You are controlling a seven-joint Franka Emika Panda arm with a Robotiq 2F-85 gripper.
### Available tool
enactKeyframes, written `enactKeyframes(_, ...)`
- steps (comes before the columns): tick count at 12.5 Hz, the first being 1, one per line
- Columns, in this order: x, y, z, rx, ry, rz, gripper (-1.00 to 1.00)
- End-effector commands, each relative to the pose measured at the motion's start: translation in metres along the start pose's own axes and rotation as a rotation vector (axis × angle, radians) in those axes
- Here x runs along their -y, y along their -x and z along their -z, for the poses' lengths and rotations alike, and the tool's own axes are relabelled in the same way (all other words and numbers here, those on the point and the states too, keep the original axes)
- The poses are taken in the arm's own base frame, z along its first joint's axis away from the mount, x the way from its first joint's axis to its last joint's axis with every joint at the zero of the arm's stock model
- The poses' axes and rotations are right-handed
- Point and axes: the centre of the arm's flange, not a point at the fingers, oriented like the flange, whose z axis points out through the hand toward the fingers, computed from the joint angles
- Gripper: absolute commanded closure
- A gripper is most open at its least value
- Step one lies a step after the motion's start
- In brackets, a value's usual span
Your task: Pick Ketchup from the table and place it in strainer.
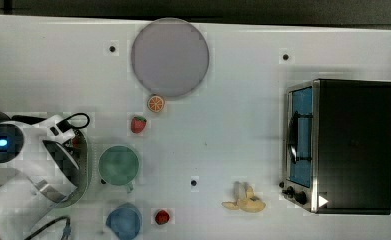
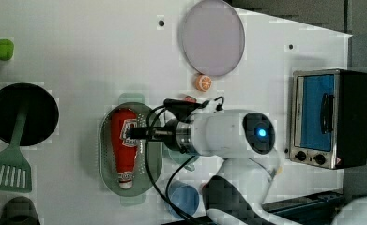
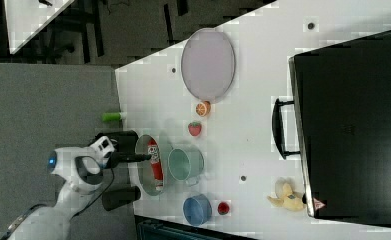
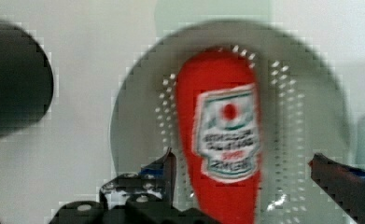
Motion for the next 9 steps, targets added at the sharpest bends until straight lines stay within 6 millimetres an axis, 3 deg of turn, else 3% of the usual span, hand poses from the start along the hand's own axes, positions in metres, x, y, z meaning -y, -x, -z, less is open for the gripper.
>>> enactKeyframes(1, -0.003, -0.031, 0.111, -0.179, -0.030, -0.162, -1.00)
enactKeyframes(4, -0.056, -0.054, 0.191, -0.260, 0.056, -0.281, -1.00)
enactKeyframes(6, -0.106, -0.066, 0.245, -0.288, 0.111, -0.404, -1.00)
enactKeyframes(9, -0.189, -0.075, 0.310, -0.250, 0.145, -0.622, -1.00)
